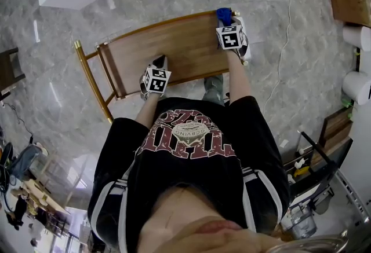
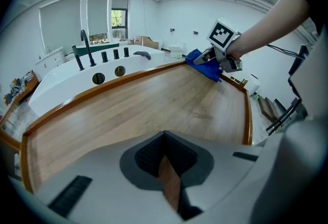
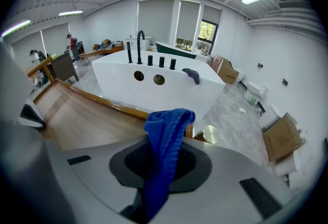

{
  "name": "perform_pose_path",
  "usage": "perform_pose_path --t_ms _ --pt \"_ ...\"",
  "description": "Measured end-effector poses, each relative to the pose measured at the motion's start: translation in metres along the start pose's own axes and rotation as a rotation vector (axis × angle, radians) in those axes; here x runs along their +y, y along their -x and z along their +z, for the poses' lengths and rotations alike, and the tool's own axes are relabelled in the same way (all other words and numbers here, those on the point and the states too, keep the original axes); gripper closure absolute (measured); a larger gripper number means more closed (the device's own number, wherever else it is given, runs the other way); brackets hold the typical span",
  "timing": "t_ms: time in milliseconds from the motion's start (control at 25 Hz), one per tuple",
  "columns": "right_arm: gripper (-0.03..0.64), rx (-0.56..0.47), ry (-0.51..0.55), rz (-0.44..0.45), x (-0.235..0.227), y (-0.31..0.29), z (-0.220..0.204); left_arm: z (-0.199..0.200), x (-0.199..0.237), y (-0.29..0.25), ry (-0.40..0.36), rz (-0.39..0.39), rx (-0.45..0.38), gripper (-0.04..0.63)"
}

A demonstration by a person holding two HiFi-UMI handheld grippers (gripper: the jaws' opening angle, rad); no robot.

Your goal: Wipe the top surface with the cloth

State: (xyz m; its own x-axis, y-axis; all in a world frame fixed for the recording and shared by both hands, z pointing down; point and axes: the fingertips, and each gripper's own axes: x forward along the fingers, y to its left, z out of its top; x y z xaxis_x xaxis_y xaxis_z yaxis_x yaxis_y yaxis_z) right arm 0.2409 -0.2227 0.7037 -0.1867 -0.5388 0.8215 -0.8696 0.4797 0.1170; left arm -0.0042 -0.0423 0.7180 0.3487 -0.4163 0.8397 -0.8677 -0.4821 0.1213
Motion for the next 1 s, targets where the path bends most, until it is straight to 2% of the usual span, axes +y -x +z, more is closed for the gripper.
perform_pose_path --t_ms 120,1000 --pt "0.558 0.004 0.044 -0.009 -0.001 0.003 0.0 0.0 -0.001 0.0 -0.005 -0.007 0.007 0.549" --pt "0.558 0.013 -0.007 -0.003 0.012 0.025 -0.039 -0.006 0.003 -0.003 -0.008 -0.007 0.017 0.549"
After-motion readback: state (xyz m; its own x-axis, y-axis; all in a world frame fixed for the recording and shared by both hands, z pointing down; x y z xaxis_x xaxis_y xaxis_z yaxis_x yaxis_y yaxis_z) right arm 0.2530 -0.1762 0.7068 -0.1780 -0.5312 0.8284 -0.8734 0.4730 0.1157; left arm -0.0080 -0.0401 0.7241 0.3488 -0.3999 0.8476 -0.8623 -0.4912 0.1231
